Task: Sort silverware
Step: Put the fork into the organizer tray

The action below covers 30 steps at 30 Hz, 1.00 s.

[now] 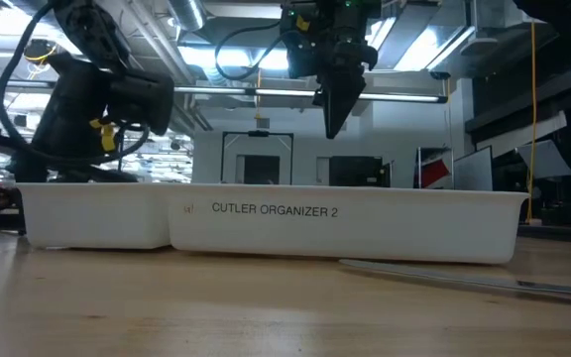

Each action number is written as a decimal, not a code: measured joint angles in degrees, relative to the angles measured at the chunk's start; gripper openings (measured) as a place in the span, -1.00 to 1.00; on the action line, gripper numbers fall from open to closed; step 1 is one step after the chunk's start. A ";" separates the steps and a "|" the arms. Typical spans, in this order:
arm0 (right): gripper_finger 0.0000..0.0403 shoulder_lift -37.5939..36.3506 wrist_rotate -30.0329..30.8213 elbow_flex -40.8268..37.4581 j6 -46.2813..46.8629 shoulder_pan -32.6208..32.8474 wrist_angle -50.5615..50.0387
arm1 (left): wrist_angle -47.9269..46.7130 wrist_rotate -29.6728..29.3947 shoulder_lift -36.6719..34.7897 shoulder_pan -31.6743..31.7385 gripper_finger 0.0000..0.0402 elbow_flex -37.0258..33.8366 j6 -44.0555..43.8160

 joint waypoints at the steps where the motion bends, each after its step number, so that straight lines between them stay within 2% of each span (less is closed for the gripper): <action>1: -0.43 0.00 0.11 0.00 -0.01 0.00 -0.01 | -0.21 0.14 -0.12 0.46 -0.97 0.01 -0.54; 8: -0.43 0.00 0.17 0.00 -1.57 0.00 -0.24 | -1.58 -0.73 -3.31 3.63 -0.99 -0.13 -5.91; 18: -0.43 0.00 0.40 0.00 -2.80 -0.02 -0.43 | -2.36 -3.14 -8.01 8.92 -0.99 -0.04 -6.89; 30: -0.43 -0.08 5.09 0.00 -3.05 -0.04 -2.78 | -3.49 -7.08 -13.58 16.38 -1.00 0.04 -10.68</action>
